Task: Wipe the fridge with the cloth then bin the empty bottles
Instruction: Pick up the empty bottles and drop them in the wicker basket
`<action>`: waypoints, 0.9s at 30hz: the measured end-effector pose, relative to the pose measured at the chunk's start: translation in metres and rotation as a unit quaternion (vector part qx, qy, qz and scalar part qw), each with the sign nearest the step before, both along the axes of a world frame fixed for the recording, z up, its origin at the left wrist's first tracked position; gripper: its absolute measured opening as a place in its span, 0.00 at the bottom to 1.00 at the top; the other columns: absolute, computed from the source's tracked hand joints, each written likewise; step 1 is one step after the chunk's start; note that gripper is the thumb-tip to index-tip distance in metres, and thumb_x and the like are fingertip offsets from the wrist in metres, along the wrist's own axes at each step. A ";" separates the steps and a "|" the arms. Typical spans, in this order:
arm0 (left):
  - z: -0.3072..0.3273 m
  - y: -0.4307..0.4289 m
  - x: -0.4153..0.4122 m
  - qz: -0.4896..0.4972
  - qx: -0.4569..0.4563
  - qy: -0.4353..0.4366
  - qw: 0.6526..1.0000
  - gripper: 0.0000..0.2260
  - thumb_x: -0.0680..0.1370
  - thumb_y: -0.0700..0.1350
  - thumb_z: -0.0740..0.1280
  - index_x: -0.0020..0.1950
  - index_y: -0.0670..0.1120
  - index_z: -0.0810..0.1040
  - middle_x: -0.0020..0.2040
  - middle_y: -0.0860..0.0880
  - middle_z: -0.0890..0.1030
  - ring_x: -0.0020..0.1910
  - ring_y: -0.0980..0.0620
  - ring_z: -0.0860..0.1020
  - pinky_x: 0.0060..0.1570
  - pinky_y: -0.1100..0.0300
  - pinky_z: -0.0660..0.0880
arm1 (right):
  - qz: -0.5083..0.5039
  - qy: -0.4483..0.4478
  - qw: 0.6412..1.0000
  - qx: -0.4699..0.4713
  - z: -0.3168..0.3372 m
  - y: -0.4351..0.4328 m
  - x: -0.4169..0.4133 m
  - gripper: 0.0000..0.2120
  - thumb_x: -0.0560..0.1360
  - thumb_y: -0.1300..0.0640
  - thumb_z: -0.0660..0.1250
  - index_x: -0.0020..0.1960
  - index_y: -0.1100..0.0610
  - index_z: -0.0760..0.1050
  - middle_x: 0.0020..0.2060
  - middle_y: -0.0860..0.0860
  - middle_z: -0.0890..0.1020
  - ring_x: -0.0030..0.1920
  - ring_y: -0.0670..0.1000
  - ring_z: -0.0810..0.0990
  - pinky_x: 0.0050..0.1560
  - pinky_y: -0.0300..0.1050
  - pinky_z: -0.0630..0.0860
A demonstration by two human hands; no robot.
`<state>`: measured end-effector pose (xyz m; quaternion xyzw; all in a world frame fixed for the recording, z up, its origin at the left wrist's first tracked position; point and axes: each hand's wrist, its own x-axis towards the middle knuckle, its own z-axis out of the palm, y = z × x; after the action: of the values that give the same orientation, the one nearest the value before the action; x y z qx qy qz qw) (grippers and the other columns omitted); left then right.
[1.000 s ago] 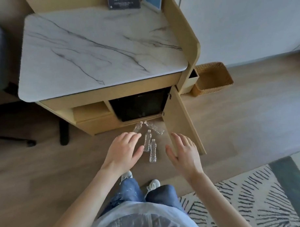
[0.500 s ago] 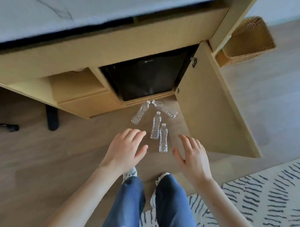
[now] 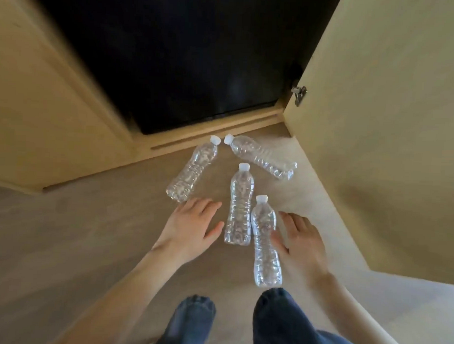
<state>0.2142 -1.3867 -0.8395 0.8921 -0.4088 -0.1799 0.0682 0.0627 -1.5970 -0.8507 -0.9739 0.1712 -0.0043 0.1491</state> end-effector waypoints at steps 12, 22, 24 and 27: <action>-0.050 -0.038 0.001 0.064 -0.011 0.110 0.992 0.30 0.80 0.63 0.56 0.77 0.48 0.59 0.72 0.48 0.70 0.70 0.47 0.69 0.67 0.52 0.68 | -0.095 0.063 0.988 0.107 -0.053 0.009 -0.021 0.29 0.77 0.42 0.66 0.71 0.57 0.69 0.58 0.55 0.78 0.53 0.58 0.79 0.49 0.53 0.79; -0.101 -0.082 -0.019 0.270 -0.012 0.279 0.921 0.30 0.72 0.66 0.67 0.60 0.42 0.69 0.54 0.48 0.75 0.54 0.43 0.78 0.43 0.54 0.72 | -0.205 0.186 0.942 0.190 -0.090 0.027 -0.025 0.33 0.74 0.37 0.67 0.67 0.59 0.66 0.57 0.52 0.78 0.60 0.54 0.78 0.57 0.49 0.77; -0.105 -0.084 -0.020 0.293 -0.016 0.286 0.912 0.28 0.70 0.64 0.68 0.56 0.42 0.71 0.50 0.49 0.75 0.49 0.45 0.78 0.35 0.57 0.67 | -0.225 0.173 0.937 0.206 -0.086 0.028 -0.023 0.26 0.74 0.39 0.66 0.61 0.58 0.69 0.50 0.51 0.78 0.53 0.53 0.79 0.53 0.51 0.78; -0.096 -0.079 -0.021 0.317 -0.028 0.296 0.900 0.26 0.68 0.63 0.66 0.51 0.40 0.74 0.43 0.48 0.75 0.43 0.45 0.80 0.28 0.58 0.62 | -0.255 0.155 0.931 0.211 -0.067 0.024 -0.020 0.24 0.73 0.40 0.67 0.59 0.57 0.69 0.48 0.52 0.78 0.51 0.54 0.78 0.50 0.51 0.77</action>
<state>0.1931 -1.4655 -0.9354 0.8779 -0.0698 -0.3930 0.2645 0.0429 -1.5731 -0.9172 -0.8320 0.4321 0.1452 0.3162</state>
